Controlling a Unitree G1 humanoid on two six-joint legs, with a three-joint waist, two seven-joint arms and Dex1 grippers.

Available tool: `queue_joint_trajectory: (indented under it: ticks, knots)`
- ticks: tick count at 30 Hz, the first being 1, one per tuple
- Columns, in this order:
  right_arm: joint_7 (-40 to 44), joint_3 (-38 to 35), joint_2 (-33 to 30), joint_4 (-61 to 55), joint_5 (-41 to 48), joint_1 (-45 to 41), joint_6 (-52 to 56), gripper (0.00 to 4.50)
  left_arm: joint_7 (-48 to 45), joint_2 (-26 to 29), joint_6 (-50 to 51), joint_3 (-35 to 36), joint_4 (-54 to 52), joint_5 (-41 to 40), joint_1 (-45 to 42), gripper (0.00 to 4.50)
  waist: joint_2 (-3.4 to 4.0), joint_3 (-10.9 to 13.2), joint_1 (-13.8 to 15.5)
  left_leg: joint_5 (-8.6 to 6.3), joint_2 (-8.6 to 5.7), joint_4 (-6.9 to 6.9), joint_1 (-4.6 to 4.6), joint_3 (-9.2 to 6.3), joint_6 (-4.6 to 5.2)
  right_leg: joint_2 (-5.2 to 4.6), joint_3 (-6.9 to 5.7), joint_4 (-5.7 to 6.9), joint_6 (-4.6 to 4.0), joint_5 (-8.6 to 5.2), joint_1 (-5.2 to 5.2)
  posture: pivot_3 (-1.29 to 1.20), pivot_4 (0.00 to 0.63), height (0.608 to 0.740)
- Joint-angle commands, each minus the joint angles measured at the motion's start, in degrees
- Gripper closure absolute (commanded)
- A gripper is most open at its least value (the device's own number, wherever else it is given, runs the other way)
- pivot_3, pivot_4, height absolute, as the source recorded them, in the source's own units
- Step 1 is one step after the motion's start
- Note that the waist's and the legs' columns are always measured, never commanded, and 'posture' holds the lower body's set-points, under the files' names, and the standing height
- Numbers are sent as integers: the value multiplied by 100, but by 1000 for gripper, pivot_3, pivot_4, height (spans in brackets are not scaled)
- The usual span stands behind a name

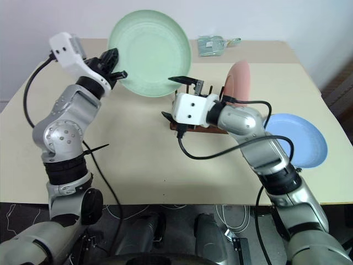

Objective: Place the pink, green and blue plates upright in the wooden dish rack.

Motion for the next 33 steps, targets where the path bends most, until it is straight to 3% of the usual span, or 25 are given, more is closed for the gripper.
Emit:
queue_joint_trajectory:
  ticks: [1,7,10,15,19,22,24,29,33]
  knots:
    - [-242,159,-1,516,-724,-263,-558,0,-7,-164,23,-122,-354,-156,-127,4385,-1,0,4,0,0,0,0,0,0,0,0,0,0,0,0,0,150,738]
    - [-390,17,55,728,-1019,-199,-801,2946,-50,-242,108,-132,-499,-240,98,4483,0,2,-5,15,0,0,-1,0,-23,1,1,1,1,0,0,0,150,738]
    - [-423,-17,78,674,-1082,-136,-881,4451,-72,-228,22,-69,-478,-188,241,3393,-2,3,0,14,0,0,0,-1,-22,2,1,2,0,0,1,0,150,738]
    - [-521,-59,174,576,-1194,-18,-974,4500,50,-285,-704,533,-364,-232,86,874,-3,5,6,15,-1,3,-1,-3,-23,1,0,0,0,0,2,0,150,738]
    - [-688,-441,357,268,-927,220,-783,4500,58,375,-1587,756,59,712,373,874,-2,5,-16,15,0,1,1,-2,-23,3,0,2,0,0,1,0,150,738]
    - [-571,-1053,587,-386,-40,573,-375,4500,-399,1184,-2276,405,449,1710,1086,874,1,4,-13,15,-4,-12,5,2,-23,7,5,3,0,0,-2,0,150,738]
    - [-524,-1463,866,-939,790,790,233,4500,-735,1443,-2656,127,610,2065,1520,874,1,4,12,14,1,-24,5,-1,-21,7,5,1,-1,0,-5,0,150,738]
    - [-1129,-2391,1759,-2228,2775,1390,2209,4500,-1782,1480,-3582,-778,623,2507,2632,874,-2,-1,119,6,0,-35,4,-10,-9,-6,2,-17,-4,-1,0,0,150,738]
    - [-1815,-2777,2285,-2664,3675,1713,3119,4500,-2641,1349,-3797,-1409,441,2366,3264,874,4,-1,109,-3,1,-55,4,-7,-22,-30,9,-22,-27,-8,-15,0,150,738]
